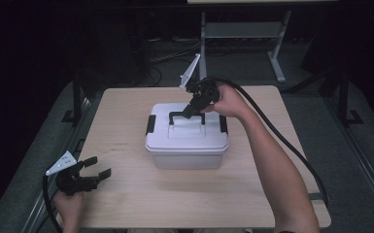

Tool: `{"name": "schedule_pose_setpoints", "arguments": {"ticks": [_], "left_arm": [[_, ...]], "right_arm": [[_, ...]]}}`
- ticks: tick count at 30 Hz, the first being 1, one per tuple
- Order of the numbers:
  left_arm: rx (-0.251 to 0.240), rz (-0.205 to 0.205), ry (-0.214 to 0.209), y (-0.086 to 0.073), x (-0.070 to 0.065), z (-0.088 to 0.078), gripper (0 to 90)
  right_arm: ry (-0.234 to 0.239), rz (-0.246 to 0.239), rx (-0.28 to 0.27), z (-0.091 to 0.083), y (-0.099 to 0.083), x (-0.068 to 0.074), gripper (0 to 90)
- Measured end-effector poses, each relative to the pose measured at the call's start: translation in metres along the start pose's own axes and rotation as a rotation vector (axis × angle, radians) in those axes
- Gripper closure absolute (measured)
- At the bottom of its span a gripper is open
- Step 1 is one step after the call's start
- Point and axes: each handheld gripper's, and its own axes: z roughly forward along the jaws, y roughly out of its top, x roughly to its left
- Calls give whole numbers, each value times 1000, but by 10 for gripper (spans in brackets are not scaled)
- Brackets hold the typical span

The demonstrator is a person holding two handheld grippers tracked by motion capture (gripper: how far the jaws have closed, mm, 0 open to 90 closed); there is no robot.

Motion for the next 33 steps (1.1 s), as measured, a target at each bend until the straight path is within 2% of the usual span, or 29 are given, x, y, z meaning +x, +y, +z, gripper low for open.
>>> {"name": "schedule_pose_setpoints", "arguments": {"ticks": [11, 15, 22, 33], "left_arm": [[-5, -6, -1, 0, 1, -1, 145], [1, -1, -1, 0, 0, 0, 145], [5, 3, -1, 1, -1, 1, 145], [8, 8, -3, 1, -2, 3, 145]], "right_arm": [[5, 22, 18, 7, -3, -5, 823], [-10, 40, -9, 4, -5, -5, 757], [-38, 56, -18, -2, -8, -2, 667], [-79, 79, -44, -15, -14, 0, 594]]}}
